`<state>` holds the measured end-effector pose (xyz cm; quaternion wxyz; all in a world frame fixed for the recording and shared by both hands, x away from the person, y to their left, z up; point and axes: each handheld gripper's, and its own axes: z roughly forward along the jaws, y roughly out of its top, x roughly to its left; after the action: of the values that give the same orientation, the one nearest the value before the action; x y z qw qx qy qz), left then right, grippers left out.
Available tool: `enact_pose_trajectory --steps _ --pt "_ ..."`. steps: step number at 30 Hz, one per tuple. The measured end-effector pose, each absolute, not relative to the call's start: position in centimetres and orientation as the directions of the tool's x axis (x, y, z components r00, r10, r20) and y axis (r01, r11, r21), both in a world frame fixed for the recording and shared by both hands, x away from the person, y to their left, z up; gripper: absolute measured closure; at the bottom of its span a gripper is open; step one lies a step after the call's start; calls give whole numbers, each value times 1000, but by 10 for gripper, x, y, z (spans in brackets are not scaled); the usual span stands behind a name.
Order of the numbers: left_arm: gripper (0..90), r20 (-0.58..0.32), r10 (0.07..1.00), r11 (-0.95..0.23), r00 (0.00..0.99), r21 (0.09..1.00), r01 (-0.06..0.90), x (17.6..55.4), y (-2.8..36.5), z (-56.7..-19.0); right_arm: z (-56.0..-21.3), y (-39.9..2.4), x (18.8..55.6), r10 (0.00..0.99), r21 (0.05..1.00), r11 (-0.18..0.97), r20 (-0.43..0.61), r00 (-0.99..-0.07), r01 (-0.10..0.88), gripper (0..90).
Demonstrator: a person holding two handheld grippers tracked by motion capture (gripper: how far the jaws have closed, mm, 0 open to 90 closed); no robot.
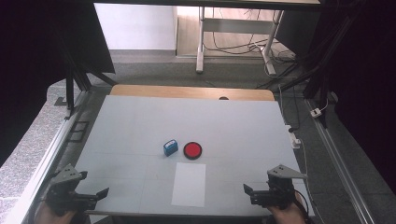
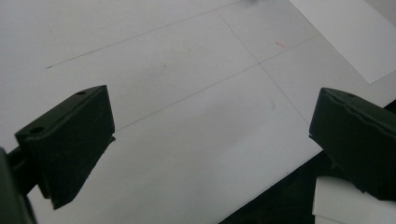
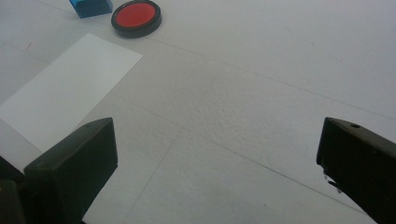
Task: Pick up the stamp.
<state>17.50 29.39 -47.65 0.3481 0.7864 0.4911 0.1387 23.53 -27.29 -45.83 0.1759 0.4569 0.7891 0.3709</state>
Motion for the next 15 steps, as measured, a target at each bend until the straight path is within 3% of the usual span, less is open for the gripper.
enact_pose_trajectory --steps 15 --pt "6 -140 864 -282 483 661 696 178 293 -478 -459 -273 236 836 735 318 81 -542 600 0"
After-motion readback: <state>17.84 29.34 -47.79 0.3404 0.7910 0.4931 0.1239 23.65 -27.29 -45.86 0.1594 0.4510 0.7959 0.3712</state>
